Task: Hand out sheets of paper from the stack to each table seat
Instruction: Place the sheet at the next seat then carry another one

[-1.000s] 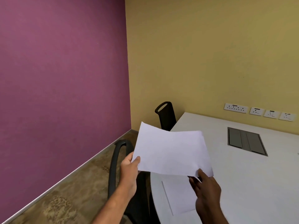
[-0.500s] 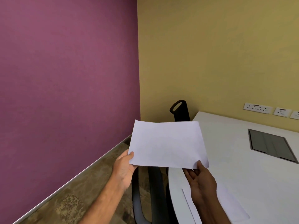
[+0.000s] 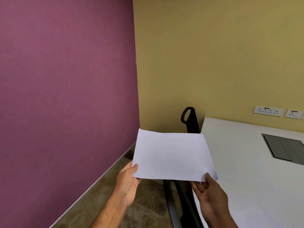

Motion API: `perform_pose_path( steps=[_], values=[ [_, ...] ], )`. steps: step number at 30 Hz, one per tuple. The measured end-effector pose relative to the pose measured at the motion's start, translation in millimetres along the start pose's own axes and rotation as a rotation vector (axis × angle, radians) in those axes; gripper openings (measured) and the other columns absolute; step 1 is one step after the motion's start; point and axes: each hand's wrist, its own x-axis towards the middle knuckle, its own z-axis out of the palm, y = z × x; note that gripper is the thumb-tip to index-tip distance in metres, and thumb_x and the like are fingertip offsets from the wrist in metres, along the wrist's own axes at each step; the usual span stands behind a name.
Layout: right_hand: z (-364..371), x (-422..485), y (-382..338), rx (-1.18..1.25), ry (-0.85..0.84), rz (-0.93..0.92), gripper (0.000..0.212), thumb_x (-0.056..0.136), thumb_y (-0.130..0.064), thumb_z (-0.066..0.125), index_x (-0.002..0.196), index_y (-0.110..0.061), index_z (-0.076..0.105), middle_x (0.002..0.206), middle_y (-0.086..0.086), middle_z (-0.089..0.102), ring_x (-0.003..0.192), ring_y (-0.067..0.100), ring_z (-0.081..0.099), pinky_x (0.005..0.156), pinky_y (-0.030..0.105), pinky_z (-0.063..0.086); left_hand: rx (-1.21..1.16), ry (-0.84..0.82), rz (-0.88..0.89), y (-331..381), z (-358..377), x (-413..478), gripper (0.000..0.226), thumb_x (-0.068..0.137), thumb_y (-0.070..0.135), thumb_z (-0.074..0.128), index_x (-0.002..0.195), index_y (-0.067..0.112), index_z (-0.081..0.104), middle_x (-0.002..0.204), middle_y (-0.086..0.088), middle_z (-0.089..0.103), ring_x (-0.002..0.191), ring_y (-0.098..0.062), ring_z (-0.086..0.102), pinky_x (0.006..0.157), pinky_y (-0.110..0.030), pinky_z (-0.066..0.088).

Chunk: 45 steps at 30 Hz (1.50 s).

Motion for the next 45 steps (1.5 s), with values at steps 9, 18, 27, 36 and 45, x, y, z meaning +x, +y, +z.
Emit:
perform_pose_path(
  steps=[9, 18, 27, 36, 45],
  values=[
    [84.7, 24.3, 59.2, 0.064, 0.162, -0.113, 0.048, 0.100, -0.014, 0.057, 0.144, -0.004, 0.042, 0.114, 0.017, 0.070, 0.094, 0.031, 0.071, 0.071, 0.041, 0.056, 0.050, -0.108, -0.118, 57.7, -38.7, 101.4, 0.030, 0.099, 0.006, 0.051, 0.127, 0.009, 0.061, 0.116, -0.010, 0.074, 0.111, -0.027, 0.068, 0.092, -0.040, 0.055],
    [101.4, 101.4, 48.9, 0.058, 0.309, -0.255, 0.043, 0.100, -0.015, 0.055, 0.140, -0.003, 0.047, 0.113, 0.015, 0.070, 0.093, 0.031, 0.072, 0.074, 0.041, 0.055, 0.116, -0.171, -0.229, 36.1, 3.3, 201.9, 0.023, 0.097, 0.008, 0.057, 0.117, 0.014, 0.066, 0.104, -0.006, 0.078, 0.108, -0.029, 0.069, 0.089, -0.041, 0.057],
    [104.0, 212.8, 7.4, 0.048, 0.416, -0.346, 0.031, 0.098, -0.012, 0.055, 0.129, -0.005, 0.056, 0.107, 0.011, 0.072, 0.089, 0.029, 0.074, 0.077, 0.040, 0.056, 0.195, -0.283, -0.316, 9.6, 87.4, 305.0, 0.020, 0.099, 0.008, 0.054, 0.114, 0.014, 0.066, 0.103, -0.007, 0.078, 0.106, -0.029, 0.070, 0.088, -0.041, 0.058],
    [100.6, 303.3, -19.3, 0.107, 0.630, -0.439, 0.018, 0.098, -0.011, 0.054, 0.115, -0.006, 0.058, 0.101, 0.011, 0.069, 0.090, 0.029, 0.070, 0.081, 0.042, 0.054, 0.316, -0.366, -0.462, -23.3, 155.8, 396.7, 0.020, 0.100, 0.008, 0.051, 0.115, 0.011, 0.064, 0.106, -0.012, 0.076, 0.106, -0.031, 0.069, 0.093, -0.044, 0.056],
    [124.1, 385.9, -35.1, 0.218, 0.880, -0.587, 0.020, 0.094, -0.005, 0.055, 0.113, -0.009, 0.059, 0.107, 0.013, 0.067, 0.096, 0.032, 0.067, 0.087, 0.043, 0.054, 0.442, -0.507, -0.517, -43.6, 217.8, 489.5, 0.025, 0.101, 0.004, 0.047, 0.096, 0.017, 0.067, 0.082, -0.001, 0.078, 0.089, -0.024, 0.071, 0.063, -0.031, 0.057]
  ],
)
